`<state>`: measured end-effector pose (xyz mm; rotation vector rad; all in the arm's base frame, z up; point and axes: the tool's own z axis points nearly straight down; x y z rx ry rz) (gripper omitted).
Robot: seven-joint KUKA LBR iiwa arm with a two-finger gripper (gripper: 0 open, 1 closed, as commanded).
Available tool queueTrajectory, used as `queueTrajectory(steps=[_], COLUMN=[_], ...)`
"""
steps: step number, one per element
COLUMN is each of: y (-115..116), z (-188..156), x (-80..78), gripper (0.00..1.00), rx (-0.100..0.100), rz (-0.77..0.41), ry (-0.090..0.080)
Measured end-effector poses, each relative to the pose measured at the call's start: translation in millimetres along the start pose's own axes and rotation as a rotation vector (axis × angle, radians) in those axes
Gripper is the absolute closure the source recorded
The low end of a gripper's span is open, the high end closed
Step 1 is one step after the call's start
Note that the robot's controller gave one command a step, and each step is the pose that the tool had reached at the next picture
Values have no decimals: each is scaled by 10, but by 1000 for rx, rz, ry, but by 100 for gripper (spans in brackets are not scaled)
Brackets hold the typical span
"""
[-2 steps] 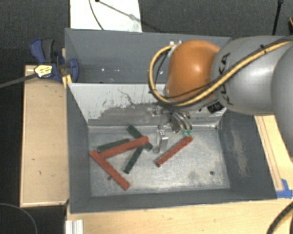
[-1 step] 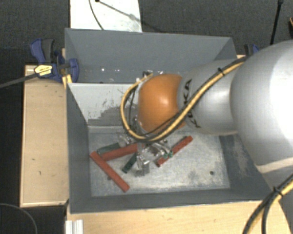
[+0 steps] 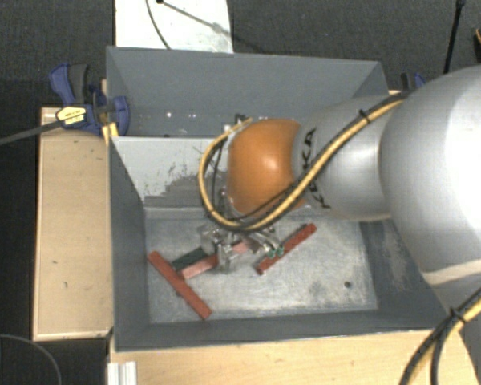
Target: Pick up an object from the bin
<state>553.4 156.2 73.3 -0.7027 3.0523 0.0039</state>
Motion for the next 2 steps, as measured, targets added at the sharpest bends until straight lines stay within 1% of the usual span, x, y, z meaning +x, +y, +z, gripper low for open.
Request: queueTrajectory(steps=[1,2], y=[-392,-695], z=[-1258,-2047], x=[34,-69], gripper=[100,100], rx=[4,3], rz=[-45,-394], ry=[-1,1])
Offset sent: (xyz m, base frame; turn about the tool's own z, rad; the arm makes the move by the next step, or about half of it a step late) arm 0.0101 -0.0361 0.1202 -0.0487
